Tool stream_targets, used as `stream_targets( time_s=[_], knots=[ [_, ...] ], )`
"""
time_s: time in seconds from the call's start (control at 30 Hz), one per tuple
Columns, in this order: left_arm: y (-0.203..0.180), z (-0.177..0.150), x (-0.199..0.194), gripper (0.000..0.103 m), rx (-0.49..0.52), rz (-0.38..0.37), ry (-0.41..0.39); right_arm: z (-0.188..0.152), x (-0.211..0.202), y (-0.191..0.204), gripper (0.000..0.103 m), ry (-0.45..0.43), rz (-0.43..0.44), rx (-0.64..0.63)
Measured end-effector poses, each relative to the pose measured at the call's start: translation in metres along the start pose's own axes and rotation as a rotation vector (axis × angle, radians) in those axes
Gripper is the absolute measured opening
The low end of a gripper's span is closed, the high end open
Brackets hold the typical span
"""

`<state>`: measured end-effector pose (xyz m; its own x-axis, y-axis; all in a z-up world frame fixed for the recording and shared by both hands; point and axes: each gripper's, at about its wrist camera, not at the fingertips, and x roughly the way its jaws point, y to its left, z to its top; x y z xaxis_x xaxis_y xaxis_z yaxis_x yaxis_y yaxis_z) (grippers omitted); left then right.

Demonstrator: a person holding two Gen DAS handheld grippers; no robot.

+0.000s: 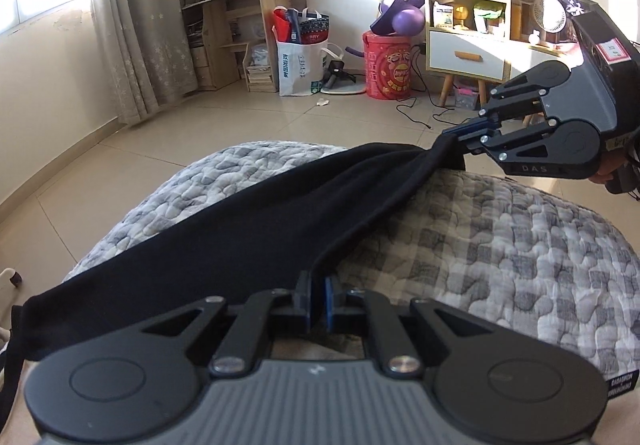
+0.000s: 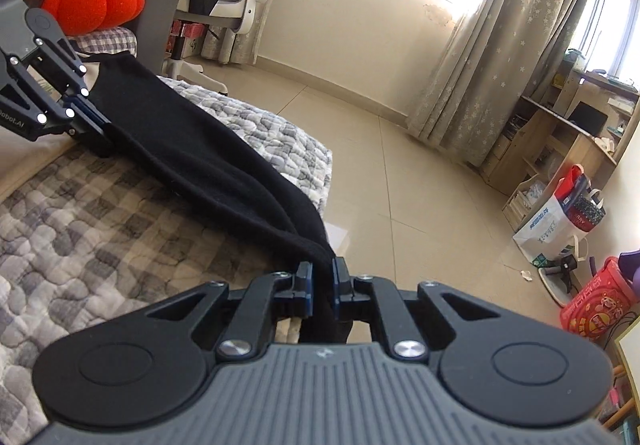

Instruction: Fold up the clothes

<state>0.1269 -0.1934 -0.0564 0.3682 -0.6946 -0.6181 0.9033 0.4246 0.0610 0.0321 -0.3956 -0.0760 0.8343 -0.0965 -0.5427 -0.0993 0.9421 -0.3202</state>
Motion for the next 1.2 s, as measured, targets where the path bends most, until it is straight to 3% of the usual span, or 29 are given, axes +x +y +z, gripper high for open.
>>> stream_targets(
  time_s=[0.17,0.27,0.33,0.37,0.53,0.7,0.9,1.2],
  knots=[
    [0.012,0.0,-0.006,0.012,-0.03,-0.062,0.011,0.012,-0.004,-0.019,0.019,0.042,0.127,0.121],
    [0.02,0.0,-0.01,0.027,-0.049,-0.099,0.018,0.025,-0.006,-0.037,0.021,0.018,0.205,0.207],
    [0.026,0.0,-0.012,0.039,-0.065,-0.11,0.02,0.034,-0.005,-0.046,0.032,-0.011,0.251,0.253],
    [0.033,0.0,-0.014,0.041,-0.082,-0.082,0.015,0.038,-0.003,-0.05,0.039,-0.022,0.264,0.268],
    [0.067,-0.002,-0.022,0.046,-0.17,0.058,-0.011,0.053,0.016,-0.065,0.038,-0.05,0.32,0.356],
    [0.101,-0.006,-0.029,0.047,-0.252,0.202,-0.029,0.053,0.049,-0.071,0.031,0.006,0.335,0.425],
    [0.134,-0.024,-0.034,0.048,-0.325,0.391,-0.017,0.056,0.077,-0.058,0.031,0.09,0.375,0.375],
    [0.164,-0.031,-0.027,0.049,-0.408,0.491,-0.031,0.061,0.084,-0.051,0.031,0.165,0.373,0.293]
  ],
)
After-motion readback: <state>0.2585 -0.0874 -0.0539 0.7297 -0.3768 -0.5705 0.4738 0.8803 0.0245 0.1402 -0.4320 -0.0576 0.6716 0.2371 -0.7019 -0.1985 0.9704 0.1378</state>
